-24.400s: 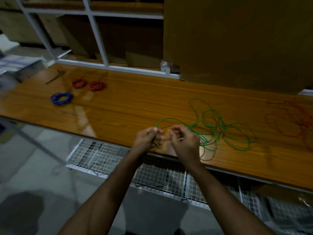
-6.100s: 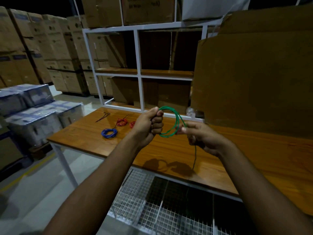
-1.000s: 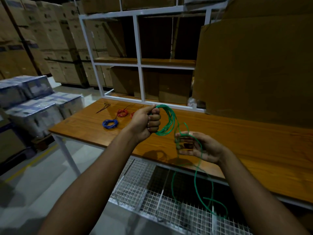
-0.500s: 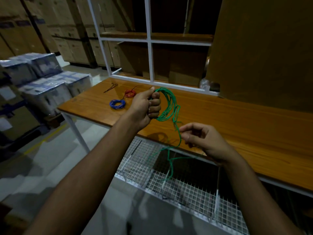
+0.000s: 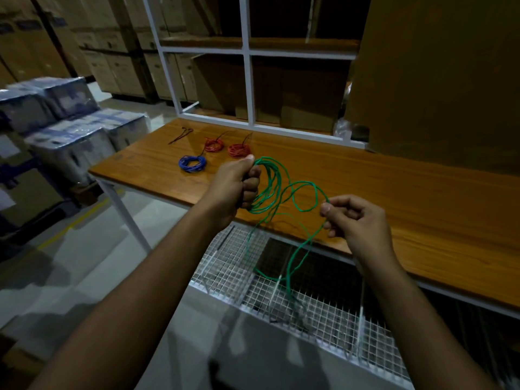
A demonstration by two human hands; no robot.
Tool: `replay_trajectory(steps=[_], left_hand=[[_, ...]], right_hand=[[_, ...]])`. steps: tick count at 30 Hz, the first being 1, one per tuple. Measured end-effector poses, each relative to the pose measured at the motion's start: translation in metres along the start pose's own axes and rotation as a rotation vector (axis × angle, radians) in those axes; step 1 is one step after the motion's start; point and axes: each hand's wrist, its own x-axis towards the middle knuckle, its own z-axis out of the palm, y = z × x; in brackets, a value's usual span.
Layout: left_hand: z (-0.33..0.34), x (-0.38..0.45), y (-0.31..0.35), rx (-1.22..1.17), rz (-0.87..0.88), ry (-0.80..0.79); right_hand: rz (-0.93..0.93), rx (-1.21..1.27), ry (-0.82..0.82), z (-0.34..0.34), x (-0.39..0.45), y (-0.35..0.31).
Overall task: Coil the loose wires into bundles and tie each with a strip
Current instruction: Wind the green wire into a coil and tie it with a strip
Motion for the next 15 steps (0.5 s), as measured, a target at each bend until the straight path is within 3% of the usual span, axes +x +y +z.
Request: replay_trajectory(steps=[9,15], left_hand=[[-0.002,-0.01,-0.011,0.304,0.068,0.053],[0.004,-0.014,-0.019,0.358,0.087,-0.024]], right_hand=[[0.01,0.023,0.009,-0.018,0.006,-0.012],[0.225,-0.126,-0.157,-0.017,0.007,-0.016]])
